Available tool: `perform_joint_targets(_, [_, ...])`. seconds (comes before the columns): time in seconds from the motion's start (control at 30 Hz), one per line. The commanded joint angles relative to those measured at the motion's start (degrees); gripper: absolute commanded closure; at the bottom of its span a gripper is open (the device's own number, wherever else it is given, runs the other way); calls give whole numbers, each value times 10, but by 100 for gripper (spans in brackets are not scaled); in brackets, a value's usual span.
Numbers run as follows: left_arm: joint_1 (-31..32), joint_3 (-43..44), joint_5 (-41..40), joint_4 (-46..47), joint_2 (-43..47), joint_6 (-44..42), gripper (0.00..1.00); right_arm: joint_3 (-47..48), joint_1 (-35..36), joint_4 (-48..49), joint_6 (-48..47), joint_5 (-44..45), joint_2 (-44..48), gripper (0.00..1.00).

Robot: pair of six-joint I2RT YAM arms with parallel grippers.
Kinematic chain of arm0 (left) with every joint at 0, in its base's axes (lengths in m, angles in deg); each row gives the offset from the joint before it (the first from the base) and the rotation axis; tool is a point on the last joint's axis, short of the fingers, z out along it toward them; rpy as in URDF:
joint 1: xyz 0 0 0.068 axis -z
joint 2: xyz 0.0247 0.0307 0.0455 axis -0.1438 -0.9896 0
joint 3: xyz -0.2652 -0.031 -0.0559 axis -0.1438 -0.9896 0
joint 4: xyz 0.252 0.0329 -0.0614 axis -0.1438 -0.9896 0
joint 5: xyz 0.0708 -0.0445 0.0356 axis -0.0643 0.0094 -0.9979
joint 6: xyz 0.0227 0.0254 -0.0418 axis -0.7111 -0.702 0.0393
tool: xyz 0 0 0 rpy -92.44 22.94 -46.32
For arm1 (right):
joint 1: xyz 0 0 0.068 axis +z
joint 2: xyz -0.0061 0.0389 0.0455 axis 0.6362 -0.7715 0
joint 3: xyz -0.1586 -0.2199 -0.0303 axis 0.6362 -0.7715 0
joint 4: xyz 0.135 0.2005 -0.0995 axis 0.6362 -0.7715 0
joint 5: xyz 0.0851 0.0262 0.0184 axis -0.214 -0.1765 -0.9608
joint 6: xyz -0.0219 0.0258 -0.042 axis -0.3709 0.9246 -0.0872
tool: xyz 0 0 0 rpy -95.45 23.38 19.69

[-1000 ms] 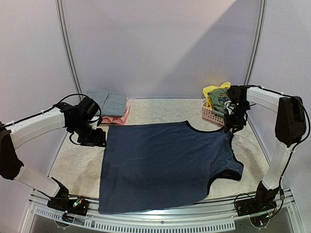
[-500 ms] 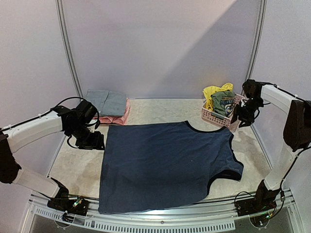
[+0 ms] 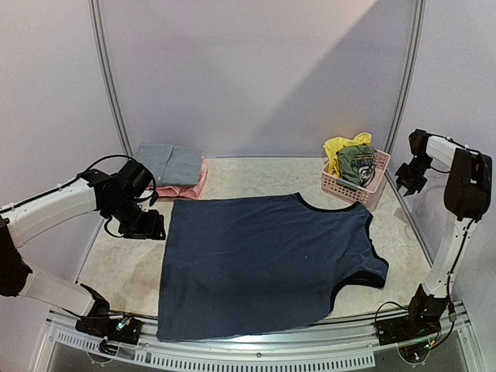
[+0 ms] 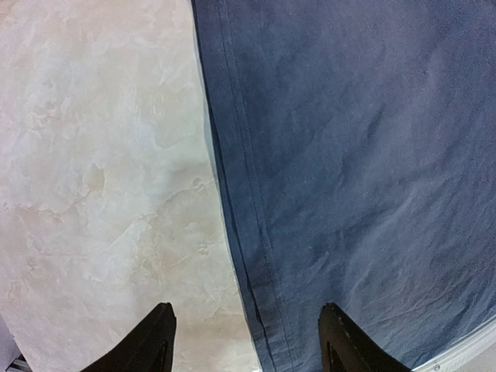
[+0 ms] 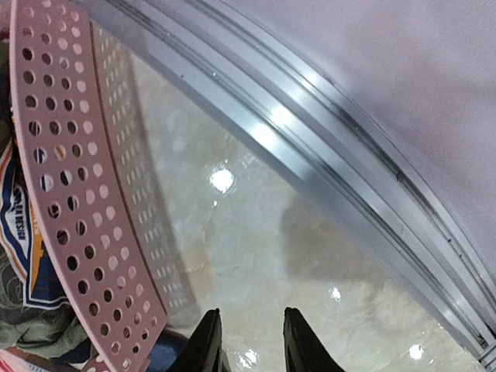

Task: Fold and stack the mixed laundry pile
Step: Move the bin to the corner of the board.

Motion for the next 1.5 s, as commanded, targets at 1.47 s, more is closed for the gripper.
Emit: perform_joint_targets(1.47, [-17, 9, 12, -33, -14, -24, 36, 154, 203, 63, -19, -114, -86, 53])
